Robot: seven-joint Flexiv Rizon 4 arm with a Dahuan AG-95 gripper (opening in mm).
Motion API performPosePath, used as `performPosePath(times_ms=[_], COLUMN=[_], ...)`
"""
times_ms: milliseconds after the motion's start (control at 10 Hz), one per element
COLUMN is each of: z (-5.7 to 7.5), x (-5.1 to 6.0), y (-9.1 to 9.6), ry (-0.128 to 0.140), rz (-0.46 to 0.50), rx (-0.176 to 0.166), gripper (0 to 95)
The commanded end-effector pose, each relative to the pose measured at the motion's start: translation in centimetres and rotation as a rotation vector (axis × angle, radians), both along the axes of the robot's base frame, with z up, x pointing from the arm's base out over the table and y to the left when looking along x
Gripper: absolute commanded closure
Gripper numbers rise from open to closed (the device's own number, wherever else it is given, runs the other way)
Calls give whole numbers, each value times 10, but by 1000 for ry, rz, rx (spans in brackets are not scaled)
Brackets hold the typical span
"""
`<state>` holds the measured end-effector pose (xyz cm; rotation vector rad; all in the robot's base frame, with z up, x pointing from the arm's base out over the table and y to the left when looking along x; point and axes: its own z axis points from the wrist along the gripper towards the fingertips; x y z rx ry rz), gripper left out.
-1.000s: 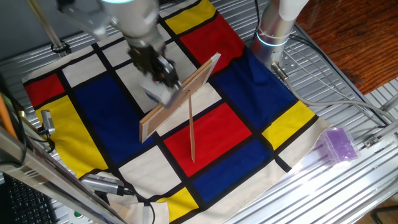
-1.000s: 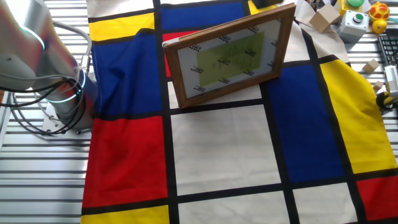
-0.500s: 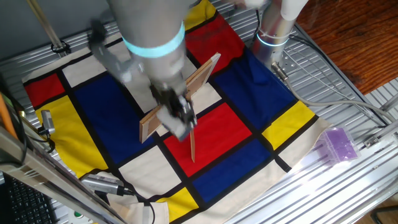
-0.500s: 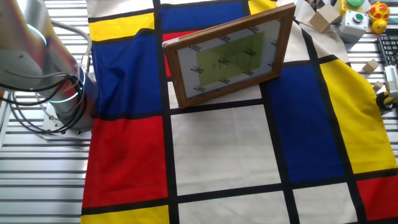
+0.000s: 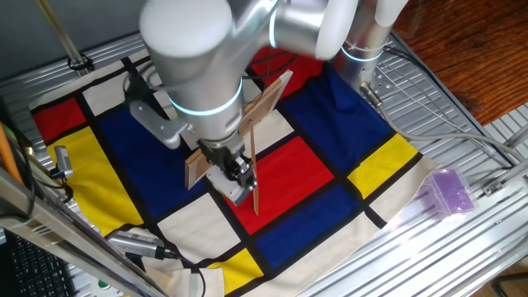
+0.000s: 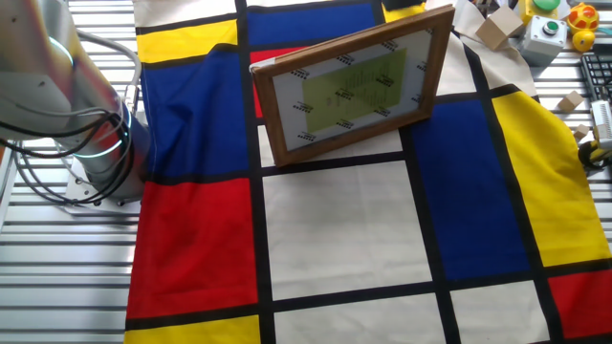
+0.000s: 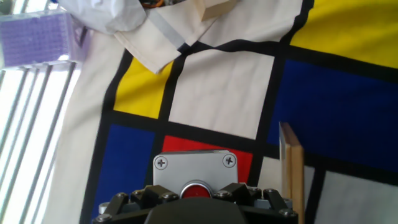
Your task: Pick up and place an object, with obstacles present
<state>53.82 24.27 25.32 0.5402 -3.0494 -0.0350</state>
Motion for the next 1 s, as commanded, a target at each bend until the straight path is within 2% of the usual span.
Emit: performPosePath(times_ms=[100, 700, 1000], z=[-15, -64, -78], x=[2, 3, 3], y=[2, 4, 6], ry=[-3, -1, -1], rz=[1, 15, 25], rx=[1, 4, 4], gripper=[950, 950, 950])
